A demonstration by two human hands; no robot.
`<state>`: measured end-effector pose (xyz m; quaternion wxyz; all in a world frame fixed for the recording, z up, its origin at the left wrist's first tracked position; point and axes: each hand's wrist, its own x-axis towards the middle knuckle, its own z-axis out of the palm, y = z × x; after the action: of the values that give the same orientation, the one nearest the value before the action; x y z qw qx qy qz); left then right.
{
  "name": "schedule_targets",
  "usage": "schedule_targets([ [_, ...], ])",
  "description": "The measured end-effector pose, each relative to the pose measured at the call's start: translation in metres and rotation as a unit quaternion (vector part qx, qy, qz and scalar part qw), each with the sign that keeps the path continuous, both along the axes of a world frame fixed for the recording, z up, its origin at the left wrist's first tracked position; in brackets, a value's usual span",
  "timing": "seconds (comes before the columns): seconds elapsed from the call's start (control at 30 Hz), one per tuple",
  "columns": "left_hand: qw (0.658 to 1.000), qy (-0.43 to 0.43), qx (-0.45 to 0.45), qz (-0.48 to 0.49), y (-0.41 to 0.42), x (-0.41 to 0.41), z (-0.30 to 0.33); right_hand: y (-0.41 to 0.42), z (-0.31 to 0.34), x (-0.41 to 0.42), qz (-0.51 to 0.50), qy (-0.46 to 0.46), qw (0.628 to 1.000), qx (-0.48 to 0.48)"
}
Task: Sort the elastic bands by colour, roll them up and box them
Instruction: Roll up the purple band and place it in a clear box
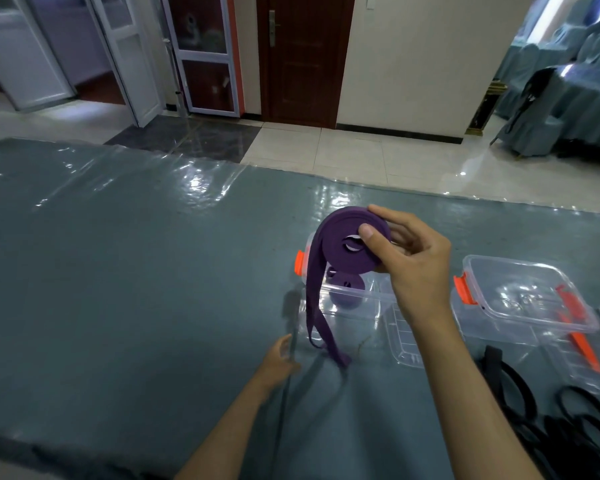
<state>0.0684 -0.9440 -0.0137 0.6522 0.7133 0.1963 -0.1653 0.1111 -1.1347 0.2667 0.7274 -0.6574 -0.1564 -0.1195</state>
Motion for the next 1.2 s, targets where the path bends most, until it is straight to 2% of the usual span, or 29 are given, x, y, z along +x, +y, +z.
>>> schedule_targets([
  [0.23,0.988,0.046,-0.121,0.078,-0.030,0.009,0.002,-0.004,0.008,-0.007,-0.006,0.008,0.999,0.041],
  [0.37,0.987,0.064,-0.118,0.094,-0.027,0.013,0.003,-0.008,0.010,-0.010,-0.009,0.009,0.999,0.045],
  [0.47,0.993,0.034,-0.085,0.069,-0.020,0.005,-0.003,-0.011,0.012,-0.010,-0.013,0.005,0.999,0.045],
  [0.77,0.972,0.056,-0.164,0.159,0.017,-0.013,-0.015,-0.037,-0.007,-0.002,-0.066,0.010,0.998,0.010],
  [0.9,0.966,0.047,-0.177,0.184,0.037,-0.021,-0.018,-0.047,-0.023,0.002,-0.085,0.033,0.996,0.024],
  [1.07,0.972,0.035,-0.159,0.168,0.057,-0.031,-0.022,-0.055,-0.040,0.007,-0.101,0.054,0.993,0.028],
  [1.2,0.950,0.063,-0.210,0.222,0.064,-0.034,-0.014,-0.060,-0.053,0.010,-0.104,0.062,0.992,0.025],
])
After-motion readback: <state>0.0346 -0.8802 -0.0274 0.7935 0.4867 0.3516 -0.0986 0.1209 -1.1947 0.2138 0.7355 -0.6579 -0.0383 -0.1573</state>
